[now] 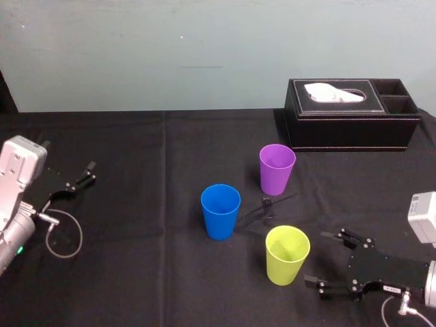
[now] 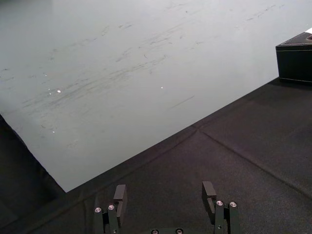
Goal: Stack the three plastic cups sequentially using one hand.
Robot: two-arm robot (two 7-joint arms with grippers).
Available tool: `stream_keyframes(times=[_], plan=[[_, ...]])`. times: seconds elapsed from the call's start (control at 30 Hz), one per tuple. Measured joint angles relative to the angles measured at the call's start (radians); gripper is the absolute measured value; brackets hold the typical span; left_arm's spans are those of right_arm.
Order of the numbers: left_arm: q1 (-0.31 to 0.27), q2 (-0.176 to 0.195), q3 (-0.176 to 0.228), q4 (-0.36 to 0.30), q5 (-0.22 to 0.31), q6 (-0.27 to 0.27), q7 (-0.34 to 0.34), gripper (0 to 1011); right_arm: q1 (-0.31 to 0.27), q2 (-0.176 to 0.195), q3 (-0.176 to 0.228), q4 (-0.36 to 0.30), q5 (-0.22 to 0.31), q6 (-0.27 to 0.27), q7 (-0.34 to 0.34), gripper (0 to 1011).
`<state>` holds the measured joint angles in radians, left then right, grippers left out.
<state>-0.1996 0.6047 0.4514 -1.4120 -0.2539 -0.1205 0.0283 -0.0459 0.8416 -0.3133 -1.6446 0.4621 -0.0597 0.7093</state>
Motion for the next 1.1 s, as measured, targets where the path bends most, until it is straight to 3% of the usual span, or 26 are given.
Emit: stream_keyframes(times=[1.1], plan=[[0.0, 0.0, 0.0, 0.0, 0.0, 0.0, 0.0, 1010, 0.061, -0.045, -0.065, 0.042, 0.048, 0.023, 0.011, 1000]])
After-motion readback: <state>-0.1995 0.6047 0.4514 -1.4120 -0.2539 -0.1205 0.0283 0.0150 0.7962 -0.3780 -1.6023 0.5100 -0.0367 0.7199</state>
